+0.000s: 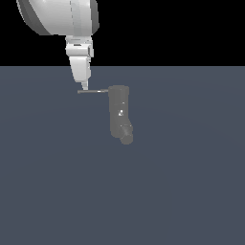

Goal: Turn on the faucet by rotating a designated handle.

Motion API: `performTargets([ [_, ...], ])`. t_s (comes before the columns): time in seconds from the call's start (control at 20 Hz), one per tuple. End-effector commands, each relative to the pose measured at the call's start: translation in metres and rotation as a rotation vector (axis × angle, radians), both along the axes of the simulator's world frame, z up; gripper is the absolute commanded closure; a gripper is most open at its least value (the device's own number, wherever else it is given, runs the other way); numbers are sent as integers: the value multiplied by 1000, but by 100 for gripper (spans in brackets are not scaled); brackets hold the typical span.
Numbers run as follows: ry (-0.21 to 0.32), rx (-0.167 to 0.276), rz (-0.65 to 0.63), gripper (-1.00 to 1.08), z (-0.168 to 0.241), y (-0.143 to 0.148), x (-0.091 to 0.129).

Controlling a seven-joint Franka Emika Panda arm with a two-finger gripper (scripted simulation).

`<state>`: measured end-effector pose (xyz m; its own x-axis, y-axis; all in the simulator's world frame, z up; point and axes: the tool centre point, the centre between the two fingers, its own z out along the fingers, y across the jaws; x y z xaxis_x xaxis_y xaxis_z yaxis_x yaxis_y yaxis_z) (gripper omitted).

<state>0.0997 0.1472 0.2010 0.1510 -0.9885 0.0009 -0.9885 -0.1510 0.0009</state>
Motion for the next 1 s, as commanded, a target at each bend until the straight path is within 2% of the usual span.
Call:
performTargets([
  [0.0,-1,1,0,108,1,0,0],
  [0.3,-1,1,2,108,1,1,0],
  [0.95,-1,1,2,108,1,-5,-33],
])
